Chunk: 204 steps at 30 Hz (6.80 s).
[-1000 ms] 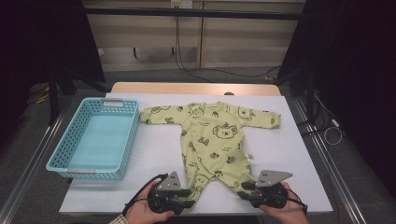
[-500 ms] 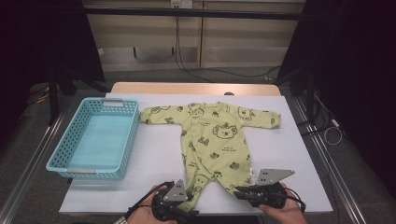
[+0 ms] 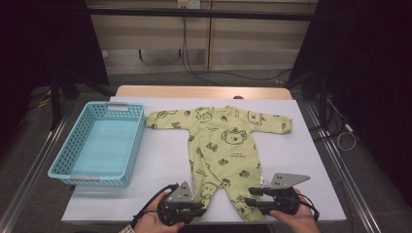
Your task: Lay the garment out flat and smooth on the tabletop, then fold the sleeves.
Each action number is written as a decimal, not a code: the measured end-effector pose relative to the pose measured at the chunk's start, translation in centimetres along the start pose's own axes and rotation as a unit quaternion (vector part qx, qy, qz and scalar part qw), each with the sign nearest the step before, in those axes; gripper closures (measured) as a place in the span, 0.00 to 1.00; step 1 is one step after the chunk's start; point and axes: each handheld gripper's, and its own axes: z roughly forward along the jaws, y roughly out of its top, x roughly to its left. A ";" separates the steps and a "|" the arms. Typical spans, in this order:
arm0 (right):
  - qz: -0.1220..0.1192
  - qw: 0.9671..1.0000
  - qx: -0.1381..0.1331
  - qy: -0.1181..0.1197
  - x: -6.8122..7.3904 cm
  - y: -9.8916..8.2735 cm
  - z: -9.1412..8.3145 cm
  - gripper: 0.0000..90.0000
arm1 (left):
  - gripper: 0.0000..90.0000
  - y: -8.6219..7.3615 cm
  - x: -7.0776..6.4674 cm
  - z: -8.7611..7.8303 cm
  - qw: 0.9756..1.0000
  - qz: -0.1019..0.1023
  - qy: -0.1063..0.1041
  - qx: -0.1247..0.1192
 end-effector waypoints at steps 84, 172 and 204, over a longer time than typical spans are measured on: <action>-0.013 0.993 0.075 -0.089 -1.3 -1.5 0.5 0.67 | 0.97 -1.3 4.9 -1.0 0.994 -0.031 0.099 0.032; 0.059 0.949 -0.210 -0.227 -1.9 -2.0 -3.3 0.03 | 0.05 7.0 14.7 -4.1 0.955 -0.060 0.232 -0.178; 0.049 0.955 -0.196 -0.219 -1.8 -2.2 -2.9 0.03 | 0.23 6.4 23.9 -0.1 0.937 -0.133 0.321 -0.047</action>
